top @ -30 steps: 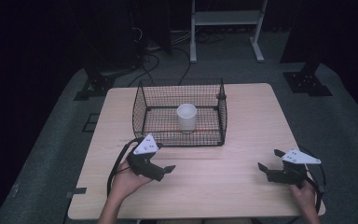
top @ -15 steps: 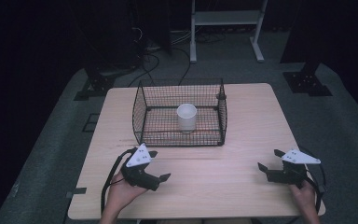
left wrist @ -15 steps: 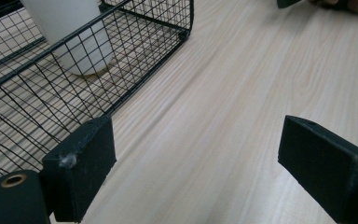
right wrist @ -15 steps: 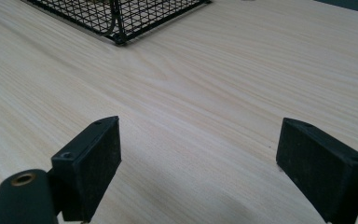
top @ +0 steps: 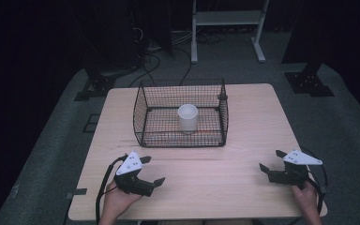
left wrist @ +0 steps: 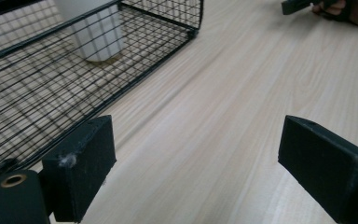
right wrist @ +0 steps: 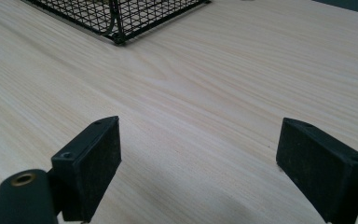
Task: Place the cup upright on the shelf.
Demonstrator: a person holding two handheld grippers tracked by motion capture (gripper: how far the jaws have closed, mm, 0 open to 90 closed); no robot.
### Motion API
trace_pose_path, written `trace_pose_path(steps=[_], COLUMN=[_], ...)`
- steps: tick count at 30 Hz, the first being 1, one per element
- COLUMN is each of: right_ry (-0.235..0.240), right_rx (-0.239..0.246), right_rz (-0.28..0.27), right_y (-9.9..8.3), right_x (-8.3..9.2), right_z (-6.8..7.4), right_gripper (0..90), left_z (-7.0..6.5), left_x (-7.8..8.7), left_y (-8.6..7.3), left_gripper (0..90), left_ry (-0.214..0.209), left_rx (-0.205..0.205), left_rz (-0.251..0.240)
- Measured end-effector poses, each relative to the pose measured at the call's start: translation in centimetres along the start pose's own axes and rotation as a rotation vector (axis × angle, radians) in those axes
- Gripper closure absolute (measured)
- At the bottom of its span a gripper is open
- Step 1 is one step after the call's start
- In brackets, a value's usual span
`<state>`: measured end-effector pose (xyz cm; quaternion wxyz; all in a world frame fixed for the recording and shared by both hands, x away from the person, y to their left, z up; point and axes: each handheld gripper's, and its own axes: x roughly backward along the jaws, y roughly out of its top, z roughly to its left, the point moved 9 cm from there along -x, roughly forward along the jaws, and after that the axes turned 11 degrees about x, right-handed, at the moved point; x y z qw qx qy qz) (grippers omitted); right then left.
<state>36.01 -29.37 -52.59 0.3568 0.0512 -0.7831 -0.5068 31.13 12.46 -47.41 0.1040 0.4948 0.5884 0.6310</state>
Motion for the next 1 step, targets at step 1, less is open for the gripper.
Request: trace_pose_path(steps=[1], right_ry=[0.000], right_rx=[-0.002], right_rz=[-0.001], right_y=[0.00], right_x=[0.01], right_z=[-0.01], right_gripper=[13.1], left_z=[0.11], left_x=[0.09], left_y=[-0.17], left_gripper=[10.1], left_ry=[0.000], left_rx=[0.006], left_rz=[-0.003])
